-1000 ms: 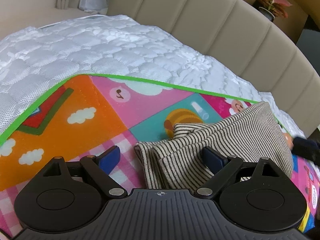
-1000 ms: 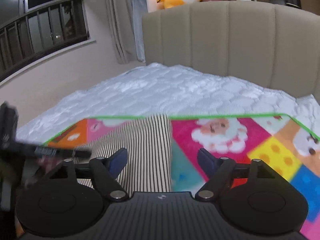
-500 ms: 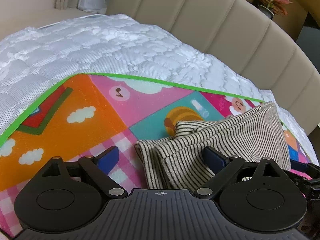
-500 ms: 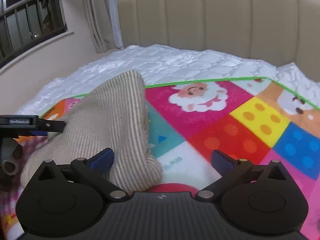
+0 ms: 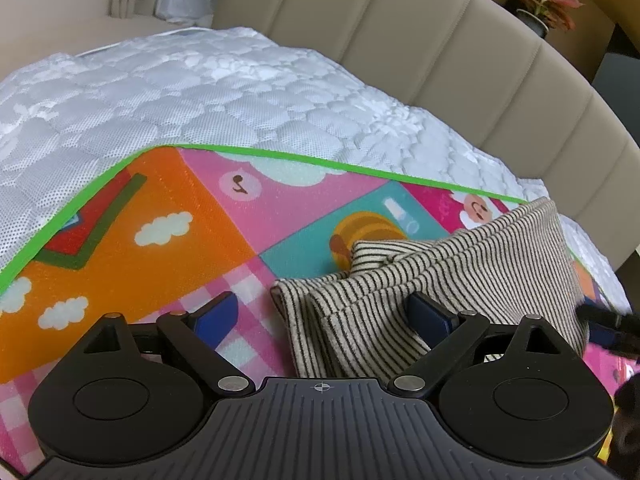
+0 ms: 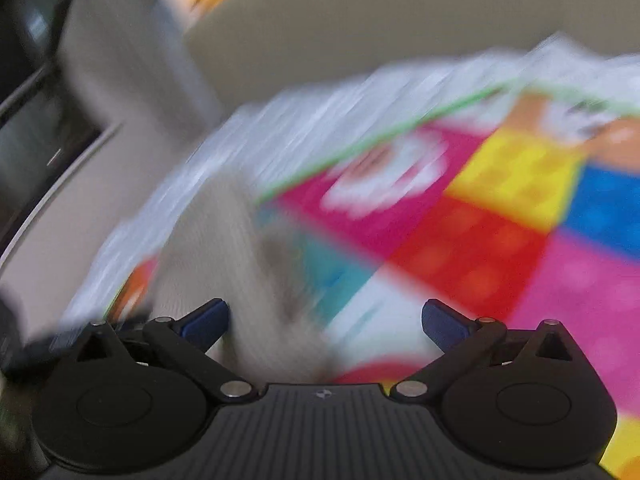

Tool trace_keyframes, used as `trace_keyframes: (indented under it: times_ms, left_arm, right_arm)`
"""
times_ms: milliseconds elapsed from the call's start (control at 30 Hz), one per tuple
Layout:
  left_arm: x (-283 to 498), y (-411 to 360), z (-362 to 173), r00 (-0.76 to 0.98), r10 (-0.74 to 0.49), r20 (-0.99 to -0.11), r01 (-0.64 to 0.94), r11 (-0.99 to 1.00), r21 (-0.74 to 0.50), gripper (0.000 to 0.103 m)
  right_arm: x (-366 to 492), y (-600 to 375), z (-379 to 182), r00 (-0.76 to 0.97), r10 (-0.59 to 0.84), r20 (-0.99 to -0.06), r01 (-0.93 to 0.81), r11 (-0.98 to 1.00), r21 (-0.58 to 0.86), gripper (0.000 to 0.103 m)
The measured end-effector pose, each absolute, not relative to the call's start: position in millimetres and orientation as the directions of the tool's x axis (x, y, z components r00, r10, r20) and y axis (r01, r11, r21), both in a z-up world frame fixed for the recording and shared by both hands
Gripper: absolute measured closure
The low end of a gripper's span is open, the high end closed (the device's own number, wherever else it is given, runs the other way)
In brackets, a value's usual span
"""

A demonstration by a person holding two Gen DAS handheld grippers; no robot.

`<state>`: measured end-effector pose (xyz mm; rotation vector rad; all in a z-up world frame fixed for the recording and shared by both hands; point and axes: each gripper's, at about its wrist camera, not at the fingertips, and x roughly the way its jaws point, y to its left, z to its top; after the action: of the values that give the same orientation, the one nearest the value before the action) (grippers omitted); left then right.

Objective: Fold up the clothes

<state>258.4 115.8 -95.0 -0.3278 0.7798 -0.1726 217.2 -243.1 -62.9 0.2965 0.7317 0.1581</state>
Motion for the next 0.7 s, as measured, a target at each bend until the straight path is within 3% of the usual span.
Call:
trace_keyframes:
  times_ms: [167, 600, 700]
  left_arm:
    - [258.5, 116.2, -95.5, 0.699, -0.274, -0.661, 0.03, 0.934, -0.356, 0.007]
    - [257.5, 116.4, -95.8, 0.699, -0.271, -0.662, 0.027, 0.935, -0.354, 0.007]
    - [257.9, 116.9, -96.3, 0.698, -0.271, -0.663, 0.028, 0.935, -0.353, 0.007]
  right_arm:
    - [216.0, -251.6, -59.5, 0.763, 0.186, -0.619, 0.021, 0.95, 0.311, 0.007]
    - [219.8, -227.7, -51.1, 0.768, 0.118, -0.629, -0.073, 0.993, 0.098, 0.008]
    - [224.6, -214.1, -29.5, 0.807, 0.146, -0.572, -0.125, 0.989, 0.076, 0.008]
